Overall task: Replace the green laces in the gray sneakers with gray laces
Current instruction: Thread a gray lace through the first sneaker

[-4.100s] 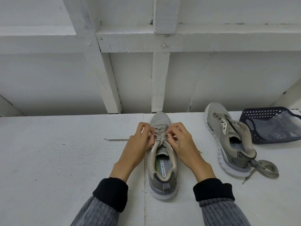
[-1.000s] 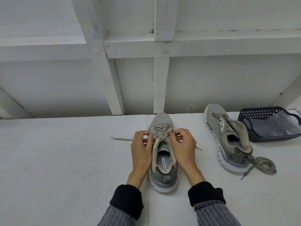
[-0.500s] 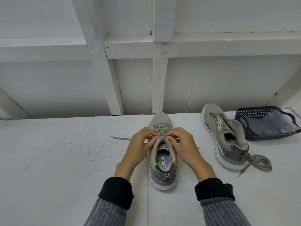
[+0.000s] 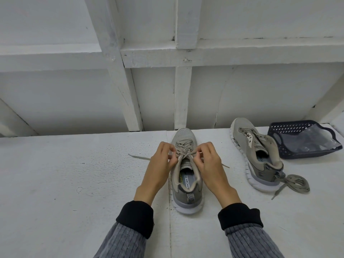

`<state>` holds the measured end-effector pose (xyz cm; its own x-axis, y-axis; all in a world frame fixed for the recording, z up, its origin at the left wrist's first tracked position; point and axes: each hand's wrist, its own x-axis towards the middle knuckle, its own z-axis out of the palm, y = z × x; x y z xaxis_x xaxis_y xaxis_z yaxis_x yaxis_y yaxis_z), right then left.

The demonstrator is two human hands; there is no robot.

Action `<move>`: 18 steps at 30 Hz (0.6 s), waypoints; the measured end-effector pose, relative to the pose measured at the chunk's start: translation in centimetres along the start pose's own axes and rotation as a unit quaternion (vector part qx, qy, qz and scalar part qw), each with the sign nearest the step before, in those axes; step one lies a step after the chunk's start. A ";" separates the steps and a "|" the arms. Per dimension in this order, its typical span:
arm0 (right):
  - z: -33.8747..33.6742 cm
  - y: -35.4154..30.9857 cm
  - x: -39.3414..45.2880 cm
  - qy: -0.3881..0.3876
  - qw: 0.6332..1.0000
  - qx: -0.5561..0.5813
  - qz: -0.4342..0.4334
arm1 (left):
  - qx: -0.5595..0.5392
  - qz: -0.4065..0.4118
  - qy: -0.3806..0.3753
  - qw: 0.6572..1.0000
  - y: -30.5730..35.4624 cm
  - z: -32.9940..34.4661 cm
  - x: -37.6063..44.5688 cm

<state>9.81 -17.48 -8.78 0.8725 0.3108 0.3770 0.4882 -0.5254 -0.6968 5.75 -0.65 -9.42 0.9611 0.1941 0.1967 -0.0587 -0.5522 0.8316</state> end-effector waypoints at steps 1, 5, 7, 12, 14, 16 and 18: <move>0.2 -0.1 -0.2 0.013 1.000 0.001 0.006 | -0.009 -0.011 0.025 1.000 0.0 0.2 -0.3; 0.2 -0.1 -0.2 0.014 0.994 0.076 0.082 | -0.068 -0.013 0.066 0.995 -0.5 0.8 -0.8; -0.2 0.0 0.0 -0.003 0.982 0.141 0.126 | -0.079 -0.008 0.046 0.996 -0.8 0.7 -0.9; 0.0 0.3 0.3 0.001 0.966 0.184 0.180 | -0.095 -0.001 0.060 0.994 -0.6 1.2 -0.7; 0.2 0.0 0.4 0.027 0.975 0.146 0.165 | -0.099 -0.013 0.081 0.992 -0.7 1.4 -0.8; 0.3 -0.3 0.3 0.081 0.980 0.102 0.149 | -0.121 -0.039 0.125 0.984 -0.7 1.5 -1.2; 0.4 -0.5 0.0 0.126 0.976 0.097 0.152 | -0.125 -0.057 0.164 0.977 -0.8 1.7 -1.6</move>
<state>9.57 -16.90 -8.67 0.9651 -0.0531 0.2563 0.2154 -0.3953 -0.8930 4.72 -1.90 -11.24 0.8297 0.5141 0.2177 -0.0610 -0.3042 0.9507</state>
